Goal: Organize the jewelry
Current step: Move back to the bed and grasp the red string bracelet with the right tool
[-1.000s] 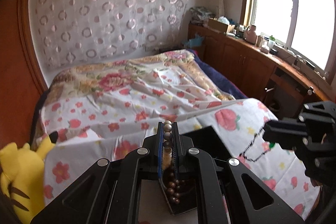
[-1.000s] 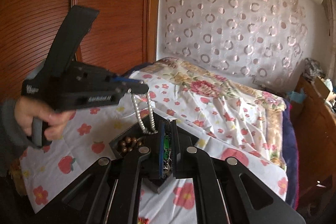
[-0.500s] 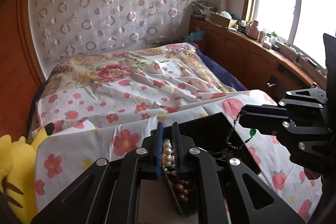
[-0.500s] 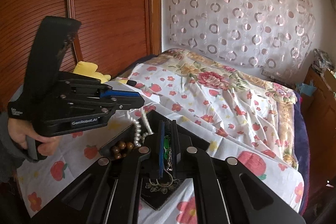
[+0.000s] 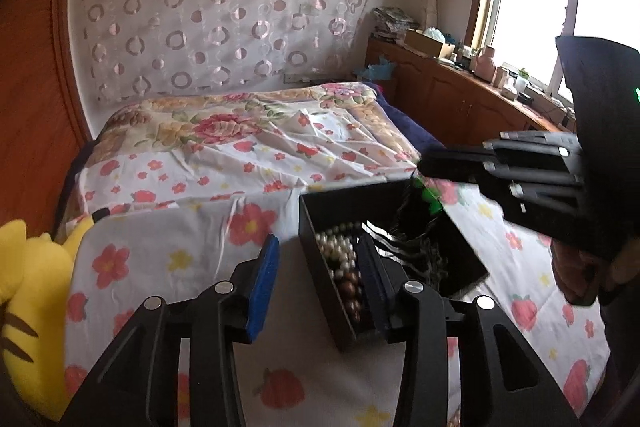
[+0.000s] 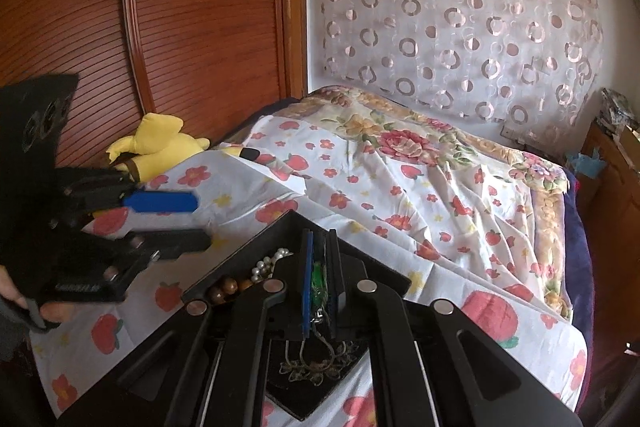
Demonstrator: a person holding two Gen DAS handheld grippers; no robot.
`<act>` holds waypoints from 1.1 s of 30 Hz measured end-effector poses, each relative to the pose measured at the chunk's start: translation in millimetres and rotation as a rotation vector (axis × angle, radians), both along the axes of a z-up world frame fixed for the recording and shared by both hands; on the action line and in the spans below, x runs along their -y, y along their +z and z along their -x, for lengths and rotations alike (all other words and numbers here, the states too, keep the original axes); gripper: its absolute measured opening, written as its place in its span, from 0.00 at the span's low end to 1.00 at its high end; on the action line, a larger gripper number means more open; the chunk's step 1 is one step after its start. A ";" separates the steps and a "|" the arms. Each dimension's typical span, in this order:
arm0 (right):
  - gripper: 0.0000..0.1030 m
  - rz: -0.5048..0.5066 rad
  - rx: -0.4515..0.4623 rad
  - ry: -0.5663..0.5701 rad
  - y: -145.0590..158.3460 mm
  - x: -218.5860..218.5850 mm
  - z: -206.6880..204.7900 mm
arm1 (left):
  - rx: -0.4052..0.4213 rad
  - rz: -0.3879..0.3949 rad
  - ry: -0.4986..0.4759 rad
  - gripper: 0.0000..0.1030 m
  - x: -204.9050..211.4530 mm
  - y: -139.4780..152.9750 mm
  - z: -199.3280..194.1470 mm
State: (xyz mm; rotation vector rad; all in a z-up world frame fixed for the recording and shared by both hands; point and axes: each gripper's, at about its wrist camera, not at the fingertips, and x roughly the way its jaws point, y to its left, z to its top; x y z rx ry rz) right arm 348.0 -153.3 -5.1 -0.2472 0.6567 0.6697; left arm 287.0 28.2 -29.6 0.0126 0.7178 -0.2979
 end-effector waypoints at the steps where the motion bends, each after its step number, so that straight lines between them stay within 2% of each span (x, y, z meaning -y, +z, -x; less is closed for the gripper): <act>1: 0.08 0.006 0.008 -0.004 0.2 0.4 0.7 | -0.002 -0.001 0.002 0.38 -0.5 -1.7 3.0; 5: 0.08 -0.004 0.001 -0.020 0.6 10.5 11.6 | -0.021 0.015 0.007 0.38 -2.6 -11.9 19.3; 11: 0.08 0.009 -0.027 -0.045 -14.0 40.6 56.4 | -0.057 0.021 0.002 0.38 -2.8 -28.3 49.7; 18: 0.08 0.051 -0.108 -0.073 -50.6 71.1 102.6 | -0.087 0.032 -0.016 0.39 5.7 -43.4 87.9; 21: 0.08 0.080 -0.154 -0.076 -68.1 74.5 111.8 | -0.086 0.036 -0.020 0.47 8.9 -46.5 99.6; 25: 0.09 0.069 -0.206 -0.077 -83.8 74.0 118.0 | -0.095 0.031 -0.024 0.47 13.9 -51.4 111.0; 26: 0.14 0.063 -0.213 -0.075 -85.8 74.6 119.1 | -0.097 0.029 -0.025 0.48 15.3 -52.4 114.0; 27: 0.25 0.057 -0.223 -0.070 -87.6 74.4 120.2 | -0.098 0.028 -0.026 0.48 16.2 -52.9 116.1; 29: 0.35 0.060 -0.239 -0.061 -92.1 71.1 121.9 | -0.103 0.025 -0.031 0.49 18.2 -54.6 121.9; 33: 0.32 0.110 -0.234 -0.065 -97.3 65.4 125.1 | -0.106 0.006 -0.039 0.50 21.6 -56.6 131.5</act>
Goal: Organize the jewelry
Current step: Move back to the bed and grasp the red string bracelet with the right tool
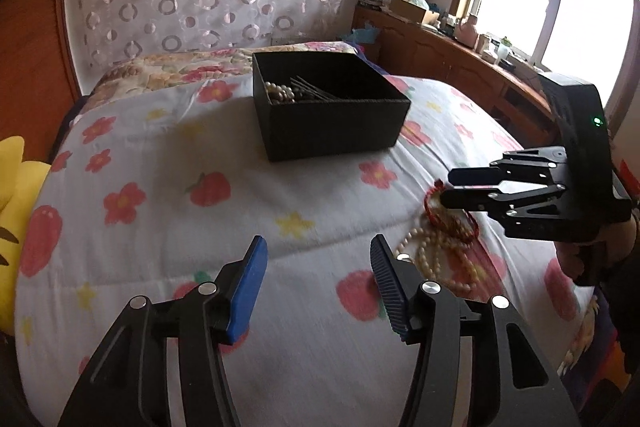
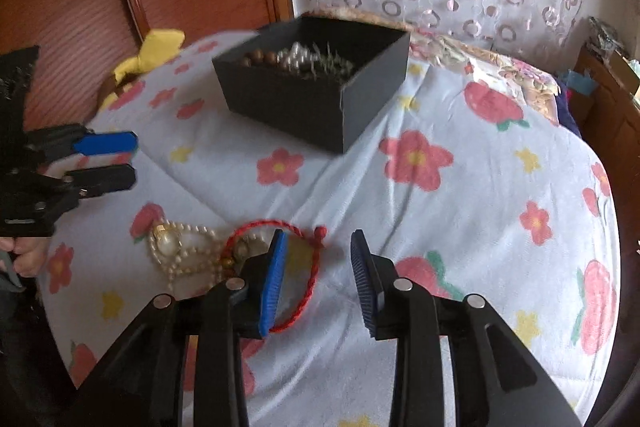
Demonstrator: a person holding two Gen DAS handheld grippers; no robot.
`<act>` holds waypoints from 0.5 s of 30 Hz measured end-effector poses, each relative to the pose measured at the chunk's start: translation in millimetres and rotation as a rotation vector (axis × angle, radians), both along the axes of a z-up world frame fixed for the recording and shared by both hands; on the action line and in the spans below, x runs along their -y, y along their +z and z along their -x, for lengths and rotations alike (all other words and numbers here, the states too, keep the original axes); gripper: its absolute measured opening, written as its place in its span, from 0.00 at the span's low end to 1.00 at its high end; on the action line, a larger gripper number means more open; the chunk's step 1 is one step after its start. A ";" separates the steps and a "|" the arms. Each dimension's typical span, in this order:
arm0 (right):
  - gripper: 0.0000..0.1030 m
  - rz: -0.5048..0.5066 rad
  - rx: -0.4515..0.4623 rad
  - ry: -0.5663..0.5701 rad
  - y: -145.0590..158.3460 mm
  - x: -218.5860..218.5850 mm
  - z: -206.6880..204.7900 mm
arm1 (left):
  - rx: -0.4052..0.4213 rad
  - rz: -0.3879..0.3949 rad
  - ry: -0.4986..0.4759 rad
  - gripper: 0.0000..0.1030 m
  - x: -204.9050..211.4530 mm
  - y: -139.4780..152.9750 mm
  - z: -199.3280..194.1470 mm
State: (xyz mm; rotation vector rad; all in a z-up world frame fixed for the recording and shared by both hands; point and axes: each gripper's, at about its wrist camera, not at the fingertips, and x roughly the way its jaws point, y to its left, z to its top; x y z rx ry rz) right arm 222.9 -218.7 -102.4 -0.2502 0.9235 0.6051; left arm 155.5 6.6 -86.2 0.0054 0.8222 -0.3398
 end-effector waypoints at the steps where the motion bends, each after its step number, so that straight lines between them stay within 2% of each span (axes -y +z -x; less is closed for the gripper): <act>1: 0.29 0.013 0.007 -0.004 1.4 -1.3 -0.1 | -0.001 -0.003 -0.003 0.50 0.9 -0.5 0.9; 3: 0.07 0.021 0.004 0.000 1.6 -0.2 -0.1 | -0.001 -0.010 -0.007 0.50 3.5 -2.0 3.5; 4: 0.04 0.023 0.004 0.010 2.0 -0.4 0.4 | -0.002 -0.012 -0.009 0.50 4.8 -2.9 5.2; 9: 0.03 0.045 0.059 0.024 9.2 1.8 14.0 | -0.010 -0.014 -0.015 0.50 9.7 -6.3 12.8; 15: 0.02 -0.025 0.185 -0.031 54.7 27.8 35.8 | -0.008 -0.013 -0.041 0.50 19.8 -4.0 22.3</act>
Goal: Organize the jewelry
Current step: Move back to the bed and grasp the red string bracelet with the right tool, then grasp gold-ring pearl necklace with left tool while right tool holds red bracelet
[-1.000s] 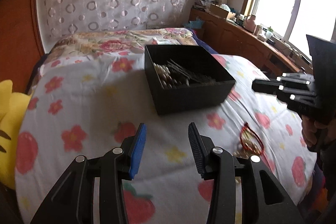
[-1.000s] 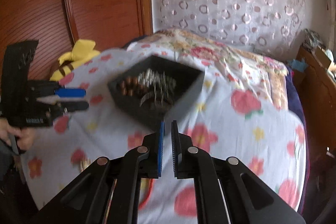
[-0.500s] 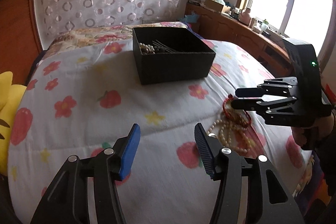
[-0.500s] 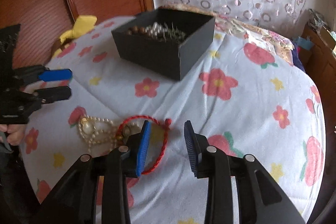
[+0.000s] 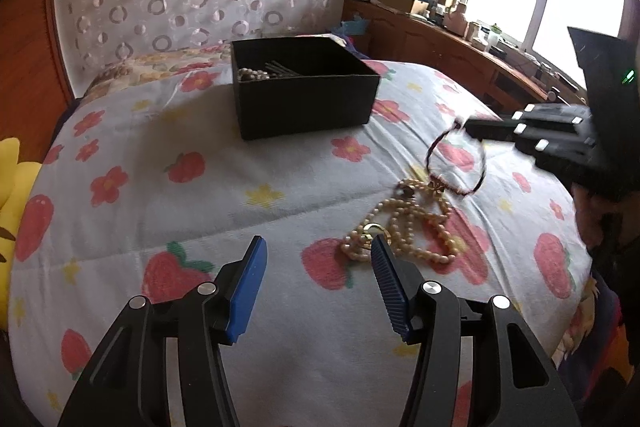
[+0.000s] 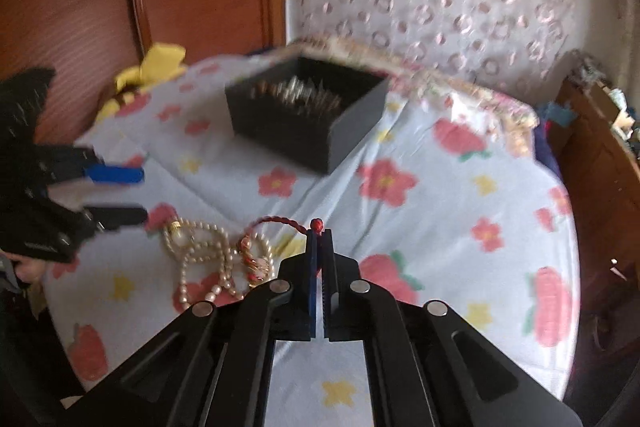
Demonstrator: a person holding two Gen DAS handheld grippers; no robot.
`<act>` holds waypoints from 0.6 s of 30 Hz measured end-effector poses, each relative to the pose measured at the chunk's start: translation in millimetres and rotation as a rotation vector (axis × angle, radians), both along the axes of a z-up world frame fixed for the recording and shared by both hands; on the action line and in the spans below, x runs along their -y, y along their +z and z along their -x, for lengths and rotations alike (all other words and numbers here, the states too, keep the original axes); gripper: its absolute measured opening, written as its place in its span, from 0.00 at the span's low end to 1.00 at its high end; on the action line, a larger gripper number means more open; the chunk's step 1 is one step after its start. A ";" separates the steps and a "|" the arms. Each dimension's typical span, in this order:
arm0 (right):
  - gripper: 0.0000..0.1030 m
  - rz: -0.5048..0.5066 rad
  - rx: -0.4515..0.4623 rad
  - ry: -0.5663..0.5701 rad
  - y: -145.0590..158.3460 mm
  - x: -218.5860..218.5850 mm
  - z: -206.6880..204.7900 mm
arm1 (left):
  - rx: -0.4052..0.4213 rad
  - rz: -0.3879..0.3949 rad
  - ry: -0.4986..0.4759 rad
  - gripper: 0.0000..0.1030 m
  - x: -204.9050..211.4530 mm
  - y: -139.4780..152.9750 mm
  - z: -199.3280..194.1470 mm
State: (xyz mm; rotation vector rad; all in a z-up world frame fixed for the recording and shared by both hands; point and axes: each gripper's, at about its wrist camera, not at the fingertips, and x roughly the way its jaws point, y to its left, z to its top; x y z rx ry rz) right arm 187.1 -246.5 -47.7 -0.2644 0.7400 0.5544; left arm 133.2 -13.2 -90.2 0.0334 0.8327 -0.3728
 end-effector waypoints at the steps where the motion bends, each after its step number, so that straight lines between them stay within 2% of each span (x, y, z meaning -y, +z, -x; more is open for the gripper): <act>1: 0.02 -0.005 0.009 -0.005 5.1 3.1 2.0 | 0.002 0.000 -0.004 0.50 0.9 0.7 0.0; 2: 0.03 -0.010 0.020 -0.009 11.1 7.4 4.9 | 0.005 0.001 -0.010 0.50 3.2 1.8 0.8; 4: 0.03 -0.012 0.035 -0.020 17.8 12.9 9.2 | 0.005 0.007 -0.030 0.35 7.4 2.5 1.1; 5: 0.03 -0.015 0.039 -0.025 19.4 16.5 11.9 | -0.002 0.010 -0.041 0.22 10.4 2.9 0.6; 6: 0.03 -0.016 0.041 -0.030 19.6 19.5 14.1 | -0.006 0.012 -0.049 0.15 13.2 3.1 0.2; 9: 0.03 -0.022 0.030 -0.040 12.9 26.3 18.6 | -0.020 -0.006 -0.078 0.09 24.0 1.7 -3.3; 18: 0.03 -0.054 -0.007 -0.064 -12.3 36.7 31.2 | -0.068 -0.047 -0.083 0.09 34.7 -2.9 -15.3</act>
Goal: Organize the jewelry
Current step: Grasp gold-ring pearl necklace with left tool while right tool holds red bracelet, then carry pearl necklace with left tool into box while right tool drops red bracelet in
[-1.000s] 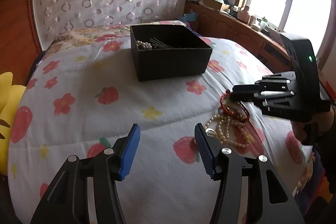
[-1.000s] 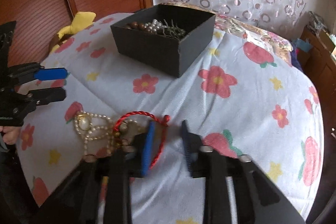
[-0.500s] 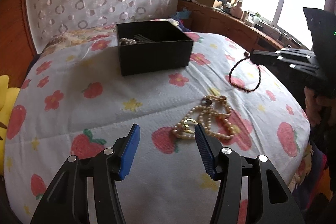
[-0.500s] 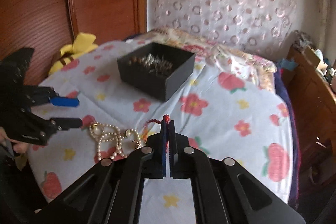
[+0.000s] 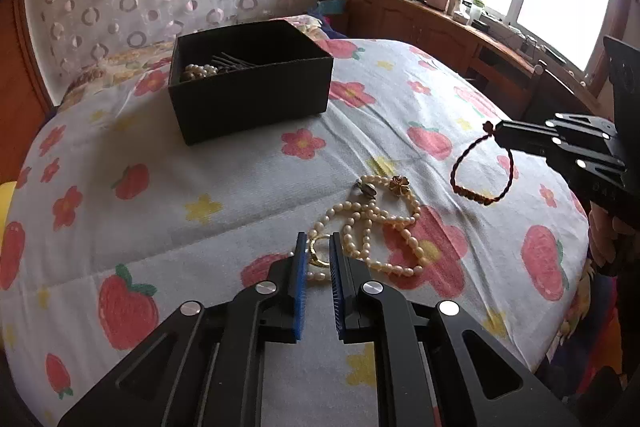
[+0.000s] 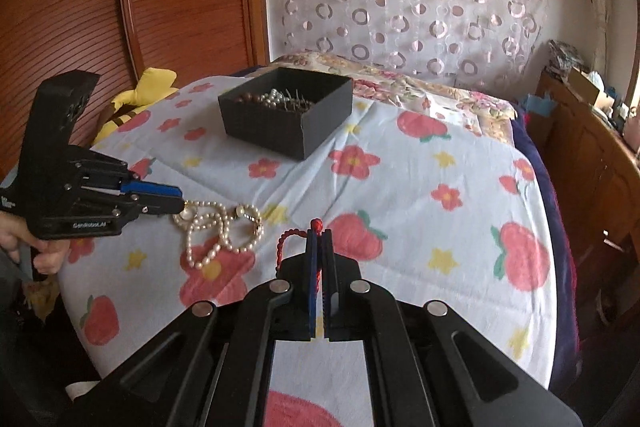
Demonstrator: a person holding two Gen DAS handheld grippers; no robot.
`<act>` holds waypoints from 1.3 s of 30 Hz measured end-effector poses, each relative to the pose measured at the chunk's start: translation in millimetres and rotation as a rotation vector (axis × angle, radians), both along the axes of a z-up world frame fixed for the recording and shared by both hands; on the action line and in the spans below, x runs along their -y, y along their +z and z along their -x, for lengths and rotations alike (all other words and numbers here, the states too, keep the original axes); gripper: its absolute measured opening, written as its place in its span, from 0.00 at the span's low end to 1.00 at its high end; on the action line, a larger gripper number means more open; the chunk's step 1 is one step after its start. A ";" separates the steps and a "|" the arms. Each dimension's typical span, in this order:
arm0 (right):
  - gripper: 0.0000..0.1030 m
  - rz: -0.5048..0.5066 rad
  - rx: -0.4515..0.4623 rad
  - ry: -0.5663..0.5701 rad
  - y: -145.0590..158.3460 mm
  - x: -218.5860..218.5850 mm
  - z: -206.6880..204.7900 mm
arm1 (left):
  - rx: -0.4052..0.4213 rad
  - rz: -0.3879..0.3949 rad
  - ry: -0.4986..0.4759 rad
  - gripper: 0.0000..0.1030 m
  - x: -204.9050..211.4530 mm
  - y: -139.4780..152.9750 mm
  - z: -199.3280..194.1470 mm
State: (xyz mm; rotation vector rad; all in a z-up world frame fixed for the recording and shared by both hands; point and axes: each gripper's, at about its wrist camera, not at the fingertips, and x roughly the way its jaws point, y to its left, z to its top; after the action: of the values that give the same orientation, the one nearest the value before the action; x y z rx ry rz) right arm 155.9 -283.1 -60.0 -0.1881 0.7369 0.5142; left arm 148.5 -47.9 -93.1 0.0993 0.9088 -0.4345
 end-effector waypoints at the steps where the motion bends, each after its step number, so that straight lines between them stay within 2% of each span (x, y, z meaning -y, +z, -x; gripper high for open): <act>1: 0.03 -0.002 -0.001 -0.003 -0.9 1.1 0.6 | -0.001 -0.010 -0.001 0.09 2.0 0.2 -0.7; 7: 0.03 -0.012 0.001 -0.011 -3.6 6.3 3.7 | -0.036 -0.045 -0.046 0.10 13.7 -4.4 2.0; 10: 0.03 -0.013 0.003 -0.011 -2.9 7.5 4.4 | -0.027 -0.067 -0.054 0.10 17.4 -5.7 4.1; 20: 0.03 -0.010 -0.002 -0.003 -3.6 5.7 5.6 | -0.066 -0.045 -0.079 0.11 17.2 -7.3 -12.7; 21: 0.03 -0.010 -0.003 -0.002 -3.9 5.2 5.9 | -0.060 -0.050 -0.084 0.07 17.5 -6.5 -12.8; 27: 0.03 -0.010 -0.004 0.003 -3.8 2.4 5.8 | 0.030 -0.037 -0.066 0.07 13.0 18.9 -3.6; 31: 0.03 -0.008 0.007 0.011 -1.5 -3.7 6.0 | 0.060 -0.022 -0.052 0.07 8.1 32.5 -4.9; 39: 0.03 -0.023 0.067 0.030 28.6 -14.4 -7.2 | 0.106 0.010 0.000 0.07 -4.9 52.9 -27.5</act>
State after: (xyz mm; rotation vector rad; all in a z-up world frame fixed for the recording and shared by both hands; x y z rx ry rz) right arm 163.0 -268.7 -31.4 -0.1943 0.6630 0.5419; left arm 176.0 -43.1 -40.2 0.1123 0.8021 -0.4303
